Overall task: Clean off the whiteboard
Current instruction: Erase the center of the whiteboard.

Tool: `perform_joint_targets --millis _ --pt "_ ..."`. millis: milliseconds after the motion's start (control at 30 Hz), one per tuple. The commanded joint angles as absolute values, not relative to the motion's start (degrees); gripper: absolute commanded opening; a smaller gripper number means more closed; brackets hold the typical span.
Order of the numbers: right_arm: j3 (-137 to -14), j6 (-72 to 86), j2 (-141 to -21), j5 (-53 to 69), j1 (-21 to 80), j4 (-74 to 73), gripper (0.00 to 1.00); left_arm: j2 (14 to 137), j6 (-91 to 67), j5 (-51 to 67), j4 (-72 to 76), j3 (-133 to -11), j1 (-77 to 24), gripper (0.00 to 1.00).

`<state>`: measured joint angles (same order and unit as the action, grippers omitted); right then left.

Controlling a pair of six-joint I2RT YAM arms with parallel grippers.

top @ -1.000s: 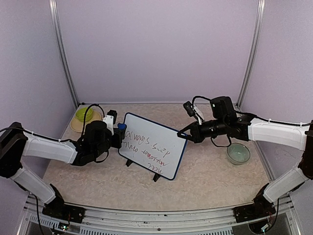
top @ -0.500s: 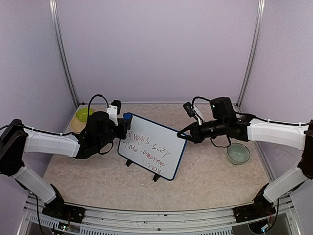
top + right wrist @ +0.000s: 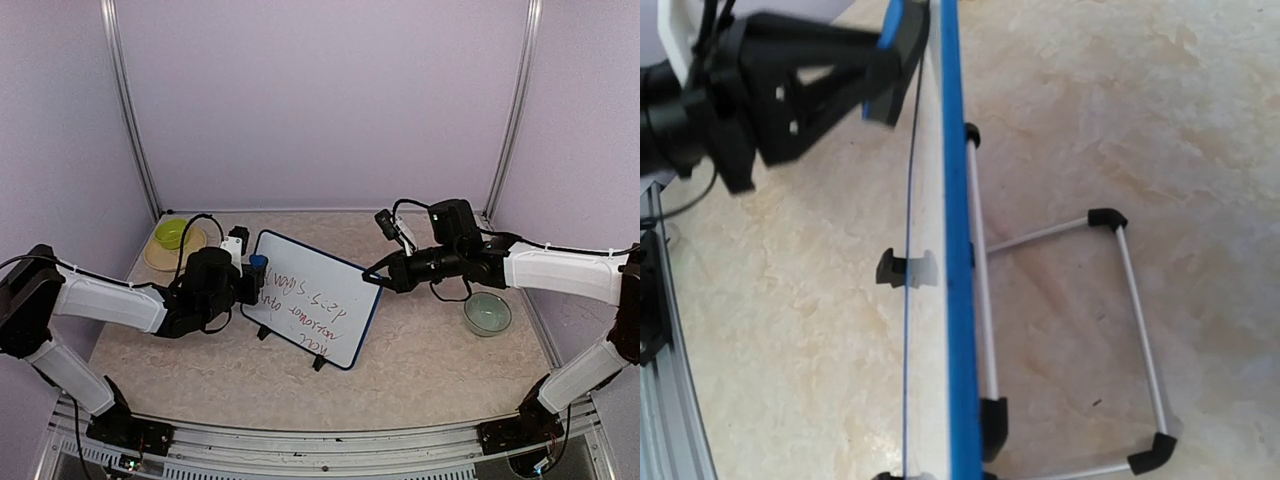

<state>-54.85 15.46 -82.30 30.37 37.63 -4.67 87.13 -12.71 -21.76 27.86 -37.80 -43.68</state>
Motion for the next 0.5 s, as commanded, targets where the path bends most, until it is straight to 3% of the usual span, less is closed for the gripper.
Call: perform_joint_targets --millis 0,467 --pt "-55.04 11.80 -83.97 31.30 37.98 -7.67 0.00 87.16 -15.67 -24.35 20.92 -34.90 -45.79 0.17" --pt "-55.40 11.34 -83.17 30.27 38.03 -8.86 0.00 84.16 -13.16 -23.64 19.42 -40.00 -43.84 0.17"
